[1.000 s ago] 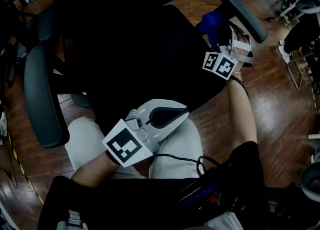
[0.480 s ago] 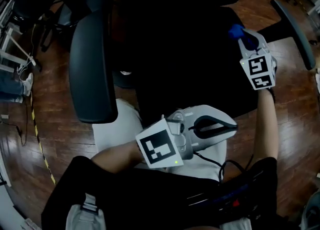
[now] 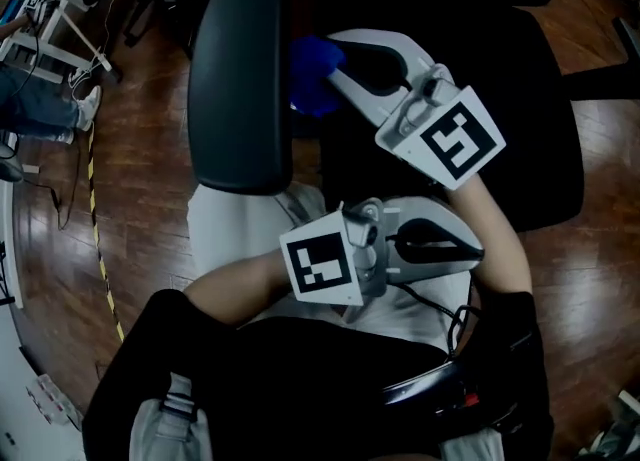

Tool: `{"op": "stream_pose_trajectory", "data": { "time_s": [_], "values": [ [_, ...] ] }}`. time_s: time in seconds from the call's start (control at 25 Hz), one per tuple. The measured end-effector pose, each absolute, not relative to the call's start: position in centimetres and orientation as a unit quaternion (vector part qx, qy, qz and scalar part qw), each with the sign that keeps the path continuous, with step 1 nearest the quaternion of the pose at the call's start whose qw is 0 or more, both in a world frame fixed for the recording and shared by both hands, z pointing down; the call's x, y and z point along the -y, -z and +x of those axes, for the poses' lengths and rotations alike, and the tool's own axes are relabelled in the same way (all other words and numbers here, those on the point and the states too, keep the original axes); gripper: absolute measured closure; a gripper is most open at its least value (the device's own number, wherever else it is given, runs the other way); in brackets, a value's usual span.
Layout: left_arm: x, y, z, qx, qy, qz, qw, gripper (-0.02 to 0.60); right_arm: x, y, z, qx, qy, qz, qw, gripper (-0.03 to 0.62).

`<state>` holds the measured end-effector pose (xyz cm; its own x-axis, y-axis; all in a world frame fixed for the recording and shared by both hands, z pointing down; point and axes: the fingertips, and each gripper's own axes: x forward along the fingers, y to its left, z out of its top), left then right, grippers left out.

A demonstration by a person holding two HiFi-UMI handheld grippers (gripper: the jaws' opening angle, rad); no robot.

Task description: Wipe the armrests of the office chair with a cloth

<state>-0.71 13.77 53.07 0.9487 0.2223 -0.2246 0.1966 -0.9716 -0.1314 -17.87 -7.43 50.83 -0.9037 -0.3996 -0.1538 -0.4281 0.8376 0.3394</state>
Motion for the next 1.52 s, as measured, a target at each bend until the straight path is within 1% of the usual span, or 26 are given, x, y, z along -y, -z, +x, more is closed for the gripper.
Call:
{"op": "stream_pose_trajectory", "data": {
  "time_s": [0.2,0.28,0.36,0.44,0.6,0.72,0.76,0.84,0.92,0.96,1.16,1.24,1.28,1.32,1.4,1.48,1.52],
  "values": [
    [-14.7,-55.5,0.6,0.064,-0.075,-0.985,0.138,0.578,7.6,-48.7,-19.9,-0.951,-0.208,-0.216,0.072,0.553],
    [-13.8,-55.9,0.8,0.041,-0.056,-0.987,0.145,0.578,8.3,-48.8,-20.2,-0.949,-0.209,-0.217,0.089,0.554],
    [-12.5,-55.9,1.0,0.025,-0.045,-0.99,0.13,0.578,9.1,-49.3,-20.5,-0.943,-0.236,-0.221,0.082,0.559],
    [-12.1,-56.1,1.4,0.024,-0.038,-0.992,0.118,0.578,9.5,-50.8,-20.1,-0.93,-0.283,-0.232,0.034,0.56],
    [-13.2,-56.9,1.8,0.048,-0.031,-0.992,0.111,0.578,11.5,-56.6,-20.9,-0.893,-0.366,-0.239,-0.108,0.56],
    [-12.2,-56.5,1.2,0.045,-0.044,-0.995,0.081,0.578,12.8,-60.6,-22.2,-0.845,-0.448,-0.211,-0.202,0.56],
    [-11.5,-56.2,1.0,0.036,-0.049,-0.996,0.063,0.578,13.0,-61.4,-22.3,-0.834,-0.463,-0.203,-0.223,0.562],
    [-10.4,-55.9,0.7,0.021,-0.049,-0.998,0.029,0.578,13.0,-61.7,-22.4,-0.828,-0.467,-0.197,-0.241,0.562],
    [-10.1,-56.2,0.6,0.016,-0.038,-0.999,0.018,0.578,12.7,-61.1,-22.5,-0.837,-0.453,-0.201,-0.231,0.56],
    [-10.3,-56.5,0.6,0.019,-0.033,-0.999,0.021,0.578,12.3,-60.1,-22.6,-0.849,-0.44,-0.205,-0.21,0.56],
    [-11.9,-57.3,-0.1,0.04,-0.036,-0.998,0.028,0.578,8.0,-51.3,-22.3,-0.907,-0.363,-0.214,-0.029,0.559],
    [-12.4,-57.5,-0.8,0.04,-0.042,-0.998,0.026,0.578,6.8,-50.9,-22.8,-0.913,-0.355,-0.201,0.015,0.553],
    [-12.6,-57.3,-1.3,0.04,-0.05,-0.998,0.029,0.578,6.6,-51.9,-23.4,-0.913,-0.362,-0.189,0.017,0.555],
    [-12.7,-57.0,-1.8,0.039,-0.059,-0.997,0.034,0.578,6.7,-53.5,-24.1,-0.91,-0.377,-0.173,0.001,0.562],
    [-12.2,-56.0,-2.5,0.041,-0.079,-0.996,0.033,0.578,7.4,-57.4,-25.3,-0.892,-0.426,-0.134,-0.071,0.561],
    [-11.4,-54.8,-2.6,0.054,-0.103,-0.993,-0.004,0.578,7.7,-60.0,-25.9,-0.873,-0.456,-0.111,-0.131,0.56],
    [-11.4,-54.4,-2.4,0.072,-0.111,-0.99,-0.037,0.578,7.8,-60.5,-25.6,-0.873,-0.45,-0.124,-0.142,0.559]
  ]
}}
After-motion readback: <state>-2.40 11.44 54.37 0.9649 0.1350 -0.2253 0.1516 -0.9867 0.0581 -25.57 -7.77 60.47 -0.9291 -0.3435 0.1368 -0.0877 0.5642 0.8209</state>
